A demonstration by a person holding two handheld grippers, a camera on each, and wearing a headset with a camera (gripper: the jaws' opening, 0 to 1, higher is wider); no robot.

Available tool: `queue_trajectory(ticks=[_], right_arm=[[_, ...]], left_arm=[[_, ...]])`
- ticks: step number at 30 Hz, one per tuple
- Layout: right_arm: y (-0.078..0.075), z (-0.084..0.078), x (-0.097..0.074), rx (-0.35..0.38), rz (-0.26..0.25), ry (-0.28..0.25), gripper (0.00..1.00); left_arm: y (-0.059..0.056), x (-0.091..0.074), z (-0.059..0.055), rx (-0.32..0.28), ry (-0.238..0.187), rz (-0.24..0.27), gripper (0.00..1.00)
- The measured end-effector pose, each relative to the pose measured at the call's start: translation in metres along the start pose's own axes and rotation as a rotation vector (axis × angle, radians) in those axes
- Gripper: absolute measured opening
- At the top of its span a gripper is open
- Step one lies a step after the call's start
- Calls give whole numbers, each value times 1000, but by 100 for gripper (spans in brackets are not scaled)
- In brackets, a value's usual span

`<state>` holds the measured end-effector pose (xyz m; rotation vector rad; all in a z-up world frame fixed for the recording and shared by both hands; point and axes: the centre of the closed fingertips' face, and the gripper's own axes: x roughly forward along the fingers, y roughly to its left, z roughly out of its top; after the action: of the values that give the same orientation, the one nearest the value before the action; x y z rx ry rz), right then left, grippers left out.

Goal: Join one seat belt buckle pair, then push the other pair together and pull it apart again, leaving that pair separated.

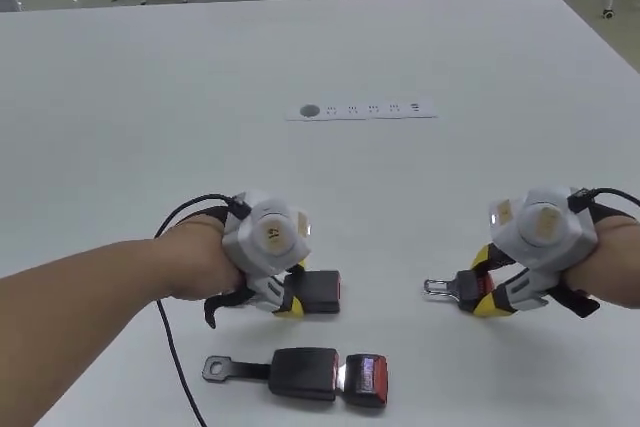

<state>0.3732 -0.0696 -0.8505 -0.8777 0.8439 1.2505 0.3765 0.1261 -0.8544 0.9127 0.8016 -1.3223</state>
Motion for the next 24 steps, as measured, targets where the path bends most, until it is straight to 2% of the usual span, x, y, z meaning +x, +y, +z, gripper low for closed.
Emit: queue_trajectory(ticks=[9, 16, 24], right_arm=[[3, 31, 15, -8, -3, -26, 31], [7, 54, 26, -2, 5, -44, 32], [12, 79, 37, -35, 16, -50, 32]], left_arm=[[0, 0, 0, -18, -24, -2, 32], [0, 0, -1, -22, -19, -5, 32], [1, 1, -2, -28, -15, -9, 32]])
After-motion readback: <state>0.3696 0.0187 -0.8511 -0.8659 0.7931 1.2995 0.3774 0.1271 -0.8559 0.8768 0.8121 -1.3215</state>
